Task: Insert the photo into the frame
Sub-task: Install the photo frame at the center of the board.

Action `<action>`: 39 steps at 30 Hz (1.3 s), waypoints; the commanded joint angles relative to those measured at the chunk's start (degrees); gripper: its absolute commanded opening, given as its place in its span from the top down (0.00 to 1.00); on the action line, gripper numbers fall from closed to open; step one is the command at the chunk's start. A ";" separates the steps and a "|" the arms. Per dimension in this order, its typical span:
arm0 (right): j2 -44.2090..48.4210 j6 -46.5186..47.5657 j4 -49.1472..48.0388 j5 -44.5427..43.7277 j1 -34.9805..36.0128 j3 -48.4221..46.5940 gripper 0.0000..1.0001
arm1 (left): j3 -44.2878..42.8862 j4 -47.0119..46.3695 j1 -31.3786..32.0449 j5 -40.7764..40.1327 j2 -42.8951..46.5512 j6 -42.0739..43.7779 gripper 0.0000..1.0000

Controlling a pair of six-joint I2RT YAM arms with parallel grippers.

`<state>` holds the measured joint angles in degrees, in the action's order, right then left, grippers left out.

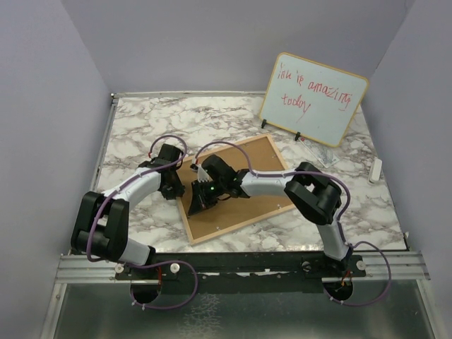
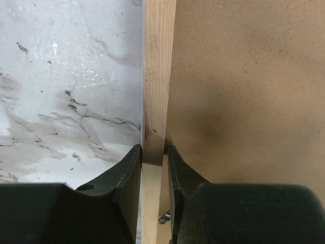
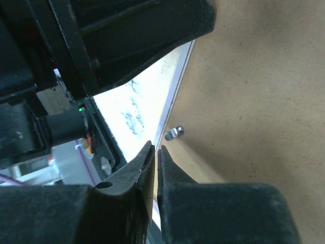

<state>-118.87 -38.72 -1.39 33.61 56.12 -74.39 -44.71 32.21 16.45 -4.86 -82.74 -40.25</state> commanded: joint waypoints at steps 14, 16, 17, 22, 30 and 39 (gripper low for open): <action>8.42 22.33 -12.18 -30.29 6.44 13.64 0.72 | 3.52 -7.85 -0.45 0.65 -0.34 -4.63 0.74; 8.28 23.93 -13.25 -32.19 6.69 14.55 0.71 | 5.89 -9.76 -0.46 0.10 1.71 -6.18 0.71; 8.09 24.37 -13.86 -33.05 6.80 15.13 0.70 | 6.67 -10.44 -0.45 -0.25 2.50 -6.62 0.70; 5.49 25.63 -14.49 -37.32 8.22 13.07 0.69 | 8.74 -12.57 -0.45 -2.99 3.06 -5.99 0.69; 3.43 23.26 -13.03 -37.61 9.98 10.44 0.69 | 9.91 -13.86 -0.45 -2.68 3.80 -2.01 0.90; 1.34 22.38 -12.08 -38.58 11.45 9.85 0.78 | 11.41 -14.22 -0.45 -3.34 3.94 -1.23 0.91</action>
<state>-114.74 -16.03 -16.99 -3.25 66.32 -64.79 -35.68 16.95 15.88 -5.58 -76.90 -43.13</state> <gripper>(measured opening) 0.248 0.235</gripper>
